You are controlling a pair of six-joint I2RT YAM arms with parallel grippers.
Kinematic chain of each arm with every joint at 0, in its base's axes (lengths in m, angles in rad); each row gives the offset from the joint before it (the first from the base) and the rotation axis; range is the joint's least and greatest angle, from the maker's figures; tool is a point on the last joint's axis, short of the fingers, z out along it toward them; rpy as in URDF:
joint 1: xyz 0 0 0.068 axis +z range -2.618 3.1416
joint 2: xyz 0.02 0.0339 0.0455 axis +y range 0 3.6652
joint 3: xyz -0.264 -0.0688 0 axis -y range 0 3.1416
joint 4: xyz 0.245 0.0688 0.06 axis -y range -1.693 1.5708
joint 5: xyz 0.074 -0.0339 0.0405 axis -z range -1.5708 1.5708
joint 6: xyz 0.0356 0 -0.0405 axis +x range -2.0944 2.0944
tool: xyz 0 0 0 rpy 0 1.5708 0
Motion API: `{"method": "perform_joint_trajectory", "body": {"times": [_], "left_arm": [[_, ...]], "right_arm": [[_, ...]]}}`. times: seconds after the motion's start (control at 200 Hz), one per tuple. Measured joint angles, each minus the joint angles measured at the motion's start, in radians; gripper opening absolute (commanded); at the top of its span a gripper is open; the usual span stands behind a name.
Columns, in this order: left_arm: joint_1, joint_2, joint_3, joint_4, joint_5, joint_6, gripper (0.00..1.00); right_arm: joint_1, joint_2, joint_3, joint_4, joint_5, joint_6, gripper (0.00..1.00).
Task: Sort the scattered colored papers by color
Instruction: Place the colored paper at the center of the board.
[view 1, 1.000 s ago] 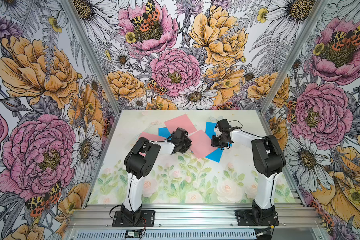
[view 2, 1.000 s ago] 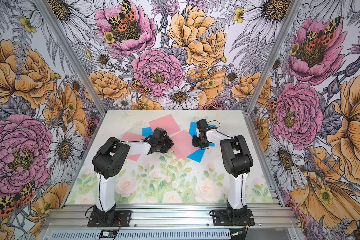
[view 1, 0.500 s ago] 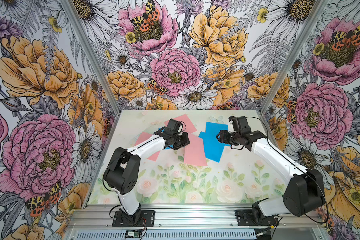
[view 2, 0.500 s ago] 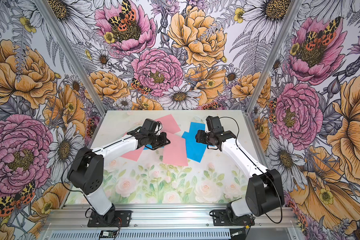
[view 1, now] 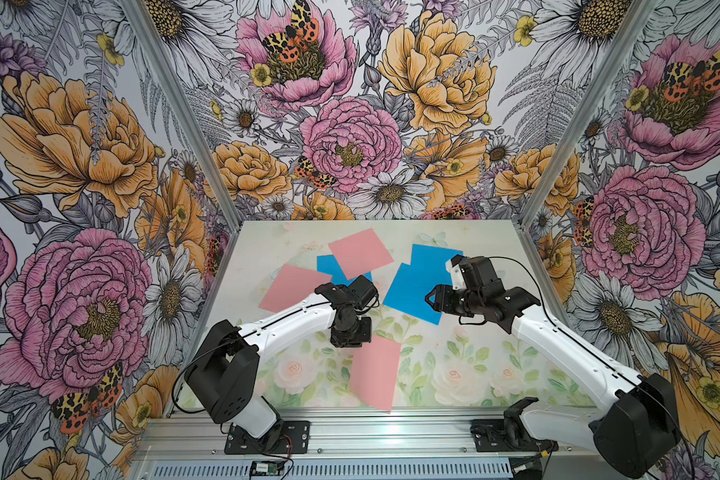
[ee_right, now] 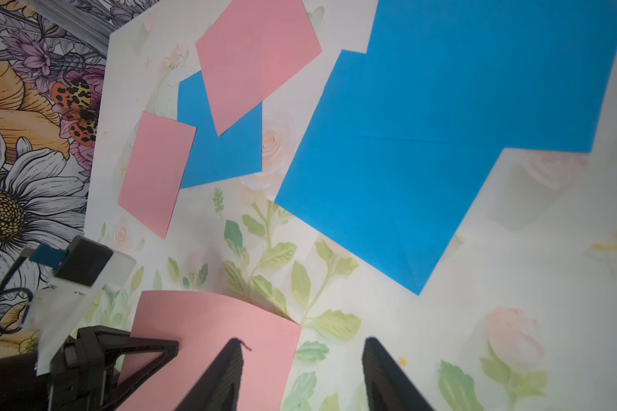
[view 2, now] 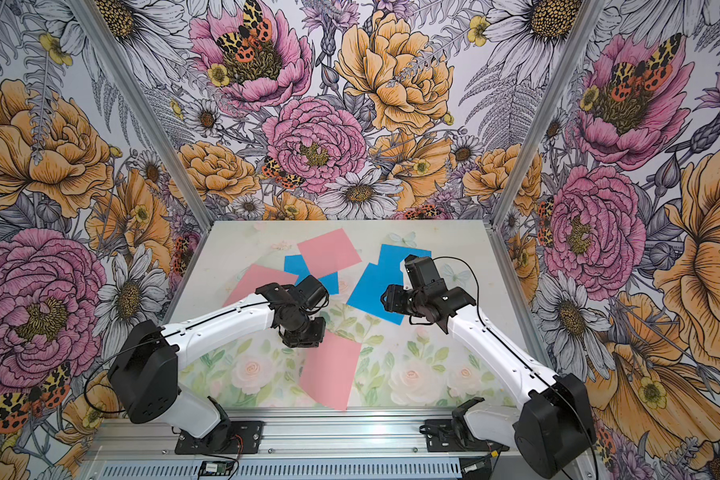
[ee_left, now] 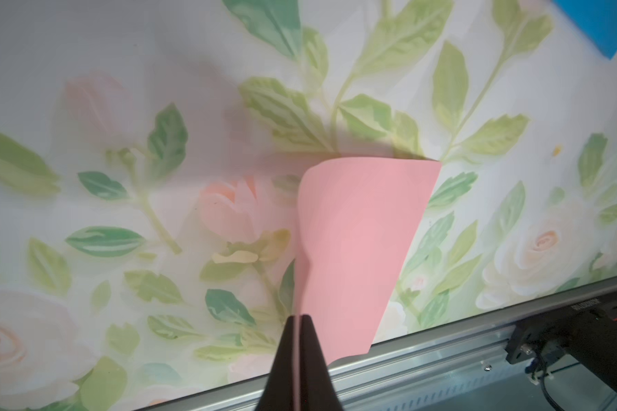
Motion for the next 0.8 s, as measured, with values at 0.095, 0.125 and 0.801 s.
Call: {"method": "perform_joint_trajectory", "body": {"times": [0.095, 0.125, 0.801], "left_arm": [[-0.026, 0.006, 0.0, -0.034, -0.068, -0.047, 0.0], [-0.032, 0.006, 0.0, -0.041, -0.09, -0.062, 0.0], [-0.046, 0.021, -0.109, -0.024, -0.355, -0.262, 0.0]], "right_arm": [[0.042, -0.028, -0.043, 0.007, -0.006, 0.008, 0.54], [0.056, -0.031, -0.059, 0.007, -0.006, 0.013, 0.54], [0.324, 0.261, -0.091, 0.22, -0.004, 0.13, 0.18]]}}
